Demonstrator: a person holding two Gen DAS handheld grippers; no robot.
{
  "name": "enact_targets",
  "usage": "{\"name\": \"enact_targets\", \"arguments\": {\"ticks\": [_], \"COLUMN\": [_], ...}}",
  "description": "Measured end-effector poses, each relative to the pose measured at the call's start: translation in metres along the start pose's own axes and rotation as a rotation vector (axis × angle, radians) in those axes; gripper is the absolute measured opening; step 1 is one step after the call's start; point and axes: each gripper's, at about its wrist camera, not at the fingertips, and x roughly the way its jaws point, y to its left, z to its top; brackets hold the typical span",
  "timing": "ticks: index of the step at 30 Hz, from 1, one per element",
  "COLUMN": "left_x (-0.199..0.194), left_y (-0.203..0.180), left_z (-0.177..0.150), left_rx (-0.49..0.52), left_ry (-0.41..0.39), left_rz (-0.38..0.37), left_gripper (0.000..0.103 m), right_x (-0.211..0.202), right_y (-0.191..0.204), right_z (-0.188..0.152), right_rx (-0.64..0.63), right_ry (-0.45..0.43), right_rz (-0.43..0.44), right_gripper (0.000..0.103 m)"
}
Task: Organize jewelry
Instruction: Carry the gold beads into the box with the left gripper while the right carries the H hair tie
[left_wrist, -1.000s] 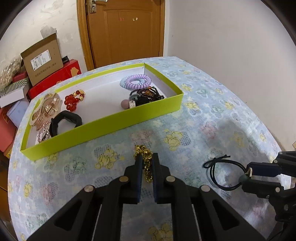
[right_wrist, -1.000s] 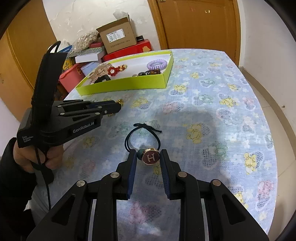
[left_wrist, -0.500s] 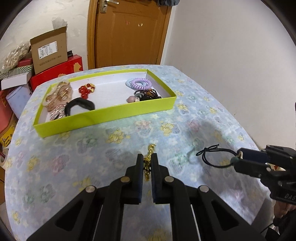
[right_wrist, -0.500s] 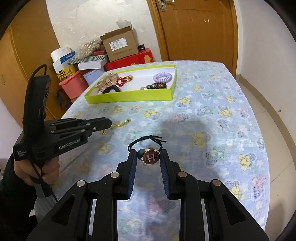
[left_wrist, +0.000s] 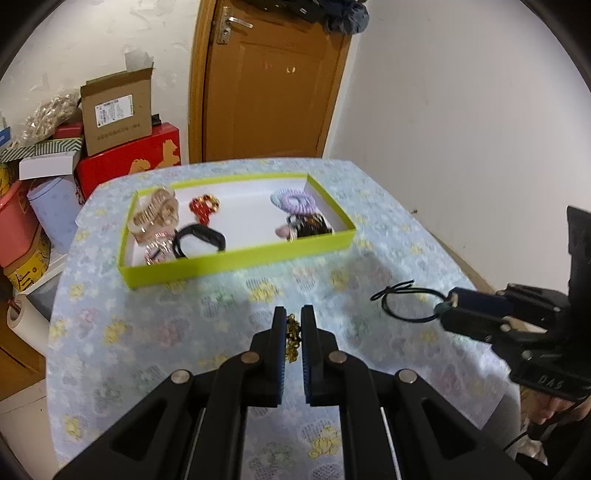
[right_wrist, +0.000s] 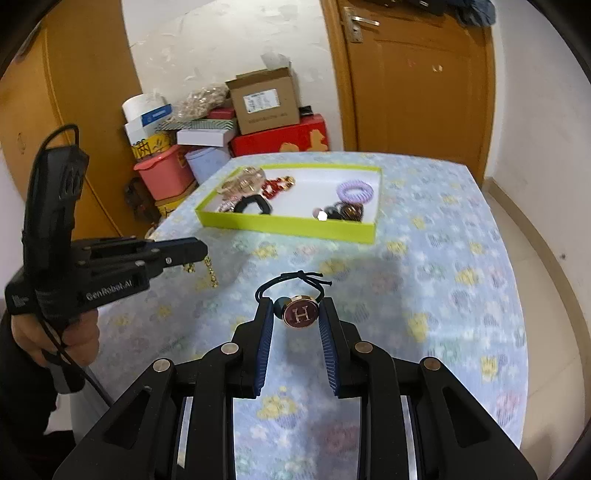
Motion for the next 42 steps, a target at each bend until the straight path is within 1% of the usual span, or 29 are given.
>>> {"name": "enact_targets", "arguments": {"ticks": [7,14,21,26,29,42], "left_x": [-0.01,0.002,0.026,0.044,0.058,0.123], "left_y": [0.017,0.035,0.044,0.05,0.052,0.073], "left_z": [0.034,0.064,0.086,0.097,0.103,0.113], "left_rx": [-0.021,-0.046,-0.047,-0.051,-0.045,-0.065], "left_ry": [-0.03,-0.032,-0.019,-0.011,0.0,0.058], "left_rz": [0.007,-0.014,-0.023,-0.03,-0.021,-0.029], "left_gripper": [0.008,0.008,0.008,0.008,0.008,0.008], "right_x": [0.011,0.027,0.049,0.071,0.084,0.144], "right_y": [0.001,-0.005,-0.011,-0.019,-0.024,-0.054], "right_z": [0.027,0.056,0.077,0.086,0.09,0.106], "right_rx": [-0.018,-0.023,-0.021,-0.018,-0.013,0.022], "right_ry": [-0.018,-0.023,-0.02,0.001,0.014,0.068], "right_rz": [0.021,0.021,0.022,0.022,0.023,0.007], "right_gripper": [0.026,0.026,0.026,0.026,0.026,0.026]}}
